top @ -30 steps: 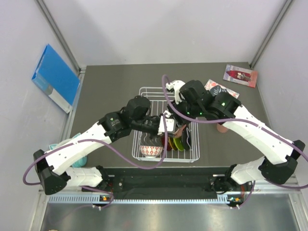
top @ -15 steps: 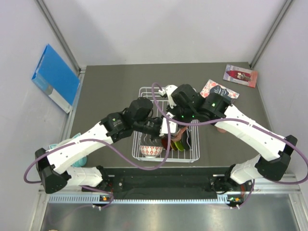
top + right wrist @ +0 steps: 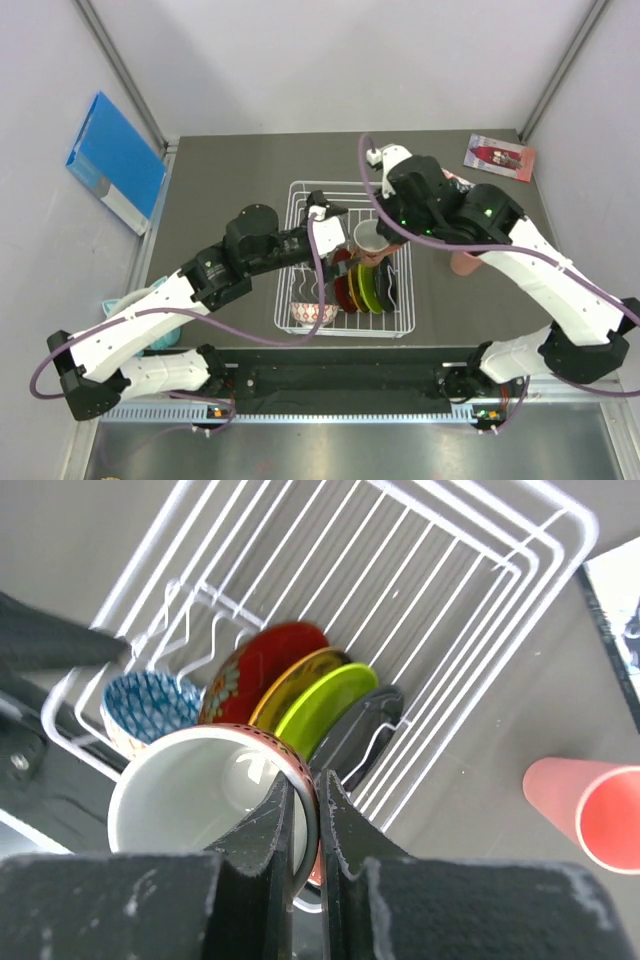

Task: Unload the mixed dishes from the dish rack
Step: Place the cup at the center of the board.

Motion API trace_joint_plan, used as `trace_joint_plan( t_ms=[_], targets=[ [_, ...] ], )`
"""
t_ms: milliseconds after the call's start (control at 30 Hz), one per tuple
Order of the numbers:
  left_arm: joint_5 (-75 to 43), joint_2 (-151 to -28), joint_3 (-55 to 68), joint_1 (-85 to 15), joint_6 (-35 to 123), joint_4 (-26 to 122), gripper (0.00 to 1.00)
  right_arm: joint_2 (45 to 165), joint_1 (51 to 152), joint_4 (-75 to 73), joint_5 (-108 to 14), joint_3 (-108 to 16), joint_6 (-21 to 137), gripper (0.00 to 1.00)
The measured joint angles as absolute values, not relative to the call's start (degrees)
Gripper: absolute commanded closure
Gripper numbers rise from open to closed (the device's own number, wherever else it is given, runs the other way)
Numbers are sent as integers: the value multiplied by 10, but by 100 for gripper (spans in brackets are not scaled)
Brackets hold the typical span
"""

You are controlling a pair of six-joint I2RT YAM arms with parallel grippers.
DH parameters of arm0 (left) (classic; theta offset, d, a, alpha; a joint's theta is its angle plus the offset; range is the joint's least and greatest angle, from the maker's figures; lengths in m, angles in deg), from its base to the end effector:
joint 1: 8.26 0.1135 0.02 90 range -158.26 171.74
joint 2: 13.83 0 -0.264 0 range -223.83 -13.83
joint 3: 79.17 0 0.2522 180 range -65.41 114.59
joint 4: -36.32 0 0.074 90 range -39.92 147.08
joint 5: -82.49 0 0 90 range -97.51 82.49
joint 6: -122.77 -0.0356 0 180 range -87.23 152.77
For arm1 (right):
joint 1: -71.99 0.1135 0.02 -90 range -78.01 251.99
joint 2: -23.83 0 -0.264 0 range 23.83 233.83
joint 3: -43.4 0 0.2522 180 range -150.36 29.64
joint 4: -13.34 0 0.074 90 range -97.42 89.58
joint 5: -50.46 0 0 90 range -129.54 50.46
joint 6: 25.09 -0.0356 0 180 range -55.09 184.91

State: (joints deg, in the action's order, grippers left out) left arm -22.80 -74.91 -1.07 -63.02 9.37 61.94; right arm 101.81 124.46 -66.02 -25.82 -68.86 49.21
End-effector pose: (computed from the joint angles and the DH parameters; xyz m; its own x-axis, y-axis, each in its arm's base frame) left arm 0.1312 -0.2019 0.4022 0.2934 0.2486 -0.9231 0.8954 0.2669 0.3565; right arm 0.1590 0.1932 0.4369 -0.5961 -0.3445 -0.7252 -0.5267 0.8495 0.0294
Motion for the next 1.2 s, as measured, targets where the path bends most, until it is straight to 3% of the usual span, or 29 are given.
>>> trace_joint_plan(
  t_ms=[200, 433, 667, 867, 1200],
  targets=[
    [-122, -745, -21, -630, 130, 578, 1, 986, 1172, -660, -239, -713, 462, 100],
    [13, -746, -38, -629, 230, 556, 1, 925, 877, -577, -216, -663, 408, 100],
    [81, -784, -13, -625, 392, 579, 1, 935, 694, -480, -234, -554, 307, 100],
    [90, -769, -57, -625, 508, 593, 1, 985, 610, -434, -221, -492, 282, 100],
    [139, -728, -98, -623, 572, 600, 1, 993, 524, -404, -229, -345, 264, 100]
  ],
)
